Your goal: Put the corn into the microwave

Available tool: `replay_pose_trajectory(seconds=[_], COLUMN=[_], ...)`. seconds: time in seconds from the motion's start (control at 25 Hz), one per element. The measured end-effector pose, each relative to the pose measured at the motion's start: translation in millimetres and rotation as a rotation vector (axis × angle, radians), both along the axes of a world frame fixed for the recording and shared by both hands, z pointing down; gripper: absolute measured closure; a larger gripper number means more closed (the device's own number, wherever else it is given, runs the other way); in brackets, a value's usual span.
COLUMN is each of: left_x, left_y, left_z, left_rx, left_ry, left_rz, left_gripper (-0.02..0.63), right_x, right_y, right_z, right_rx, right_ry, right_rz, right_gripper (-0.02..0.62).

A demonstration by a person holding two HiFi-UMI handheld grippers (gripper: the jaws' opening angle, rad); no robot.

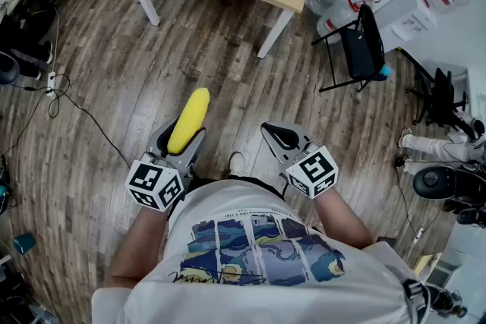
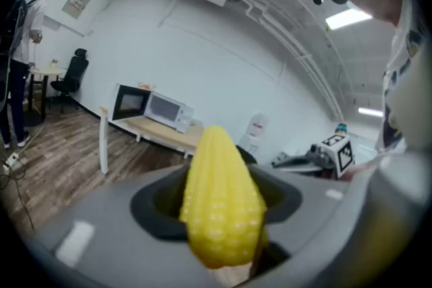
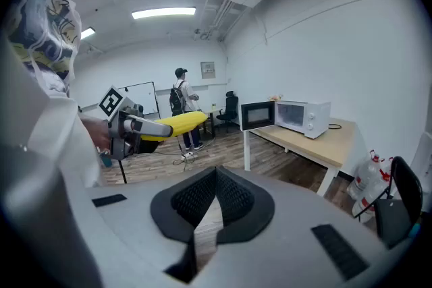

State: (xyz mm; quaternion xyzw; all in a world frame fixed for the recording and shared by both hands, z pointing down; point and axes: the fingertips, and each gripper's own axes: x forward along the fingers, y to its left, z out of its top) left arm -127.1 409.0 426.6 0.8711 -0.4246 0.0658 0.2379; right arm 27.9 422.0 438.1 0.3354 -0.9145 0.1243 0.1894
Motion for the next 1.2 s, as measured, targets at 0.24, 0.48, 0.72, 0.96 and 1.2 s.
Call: replay_pose_trajectory(seconds=[0.24,0.48,0.72,0.96,1.2], left_x=[66,98,109,113,120], left_y=[-7,-21,-65,-147,-244], left_z=[2,0,6,14,5], left_rx=[0.007,0.001,-0.007,0.017,0.047], left_ry=[-0.022,-0.062,-0.055,-0.029,-0.008], left_rz=[-0.02,-0.008,-0.015,0.001,0.005], left_gripper=[0.351,0.351,0.351,0.351,0.351], right_x=[72,102,110,130,146], right_y=[7,1,-28,-96,-173], right_z=[22,35,47,40,18], right_rx=[-0.029,-0.053,-0.105,-0.085,-0.063], right_ry=[0.003,-0.019,-0.058,-0.023,0.033], right_rz=[0.004,0.014,0.026,0.132,0.182], right_gripper=[0.586,0.586,0.586,0.484,0.48])
